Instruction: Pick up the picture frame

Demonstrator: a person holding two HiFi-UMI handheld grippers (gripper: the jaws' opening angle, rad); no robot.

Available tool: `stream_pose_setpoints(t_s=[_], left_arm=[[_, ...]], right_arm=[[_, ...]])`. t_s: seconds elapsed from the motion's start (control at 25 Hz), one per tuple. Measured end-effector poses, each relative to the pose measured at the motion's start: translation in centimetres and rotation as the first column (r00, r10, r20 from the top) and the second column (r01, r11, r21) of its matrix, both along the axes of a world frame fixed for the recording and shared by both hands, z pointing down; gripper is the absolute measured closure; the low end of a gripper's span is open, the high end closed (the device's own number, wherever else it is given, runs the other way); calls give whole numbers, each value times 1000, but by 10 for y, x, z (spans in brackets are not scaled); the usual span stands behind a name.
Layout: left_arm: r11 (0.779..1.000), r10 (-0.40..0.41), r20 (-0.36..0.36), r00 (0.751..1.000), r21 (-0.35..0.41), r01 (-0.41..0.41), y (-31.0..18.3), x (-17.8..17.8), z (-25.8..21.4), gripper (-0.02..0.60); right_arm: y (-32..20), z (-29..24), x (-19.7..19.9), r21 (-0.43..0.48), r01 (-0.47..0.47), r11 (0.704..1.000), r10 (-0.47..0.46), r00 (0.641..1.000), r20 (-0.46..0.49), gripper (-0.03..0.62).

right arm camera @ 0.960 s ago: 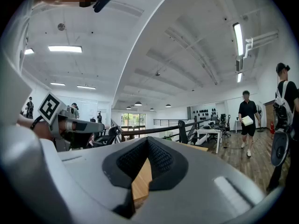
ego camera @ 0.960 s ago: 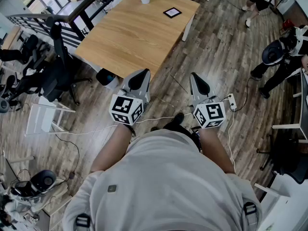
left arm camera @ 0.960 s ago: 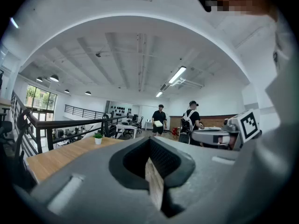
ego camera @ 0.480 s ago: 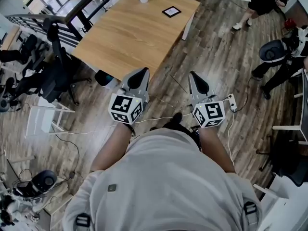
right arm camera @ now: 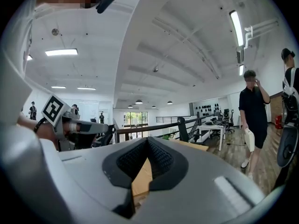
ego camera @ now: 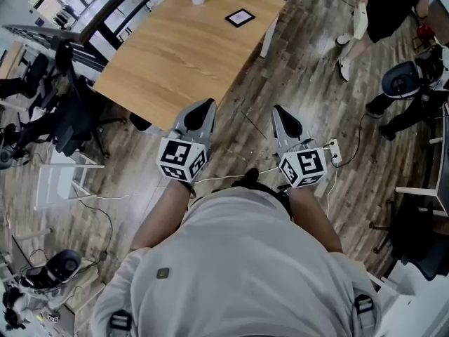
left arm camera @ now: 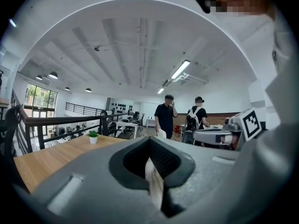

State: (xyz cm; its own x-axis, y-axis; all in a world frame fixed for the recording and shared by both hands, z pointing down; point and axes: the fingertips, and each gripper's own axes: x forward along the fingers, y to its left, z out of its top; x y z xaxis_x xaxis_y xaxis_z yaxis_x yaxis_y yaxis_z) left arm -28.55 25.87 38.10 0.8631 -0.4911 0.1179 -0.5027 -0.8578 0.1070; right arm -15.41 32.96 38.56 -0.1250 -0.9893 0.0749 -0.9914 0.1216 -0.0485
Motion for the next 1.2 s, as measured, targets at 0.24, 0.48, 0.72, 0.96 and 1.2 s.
stream_pose_setpoints(t_s=[0.24,0.48,0.72,0.96,1.2], left_arm=[[1000,-9,2,1000,9,9,-24,57,-4,578],[1000,-7,1,1000,2,7,-31,88,1,578],[1000,9,5,1000,-17,-9,-47,116,7,578],[999,41,-2,999,-29,-41,-81,147,12,578],[997,72,-21,997,-38,-73,-125,183,14,578]], right_arm=[[-25,-2,55,-3,21,1000,-21,1000,7,585],[-34,1,87,-6,24,1000,-24,999,23,585],[-47,10,111,-24,15,1000,-14,999,49,585],[-76,16,138,-37,-20,999,22,998,59,585],[-114,19,169,-47,-50,998,53,997,52,585]])
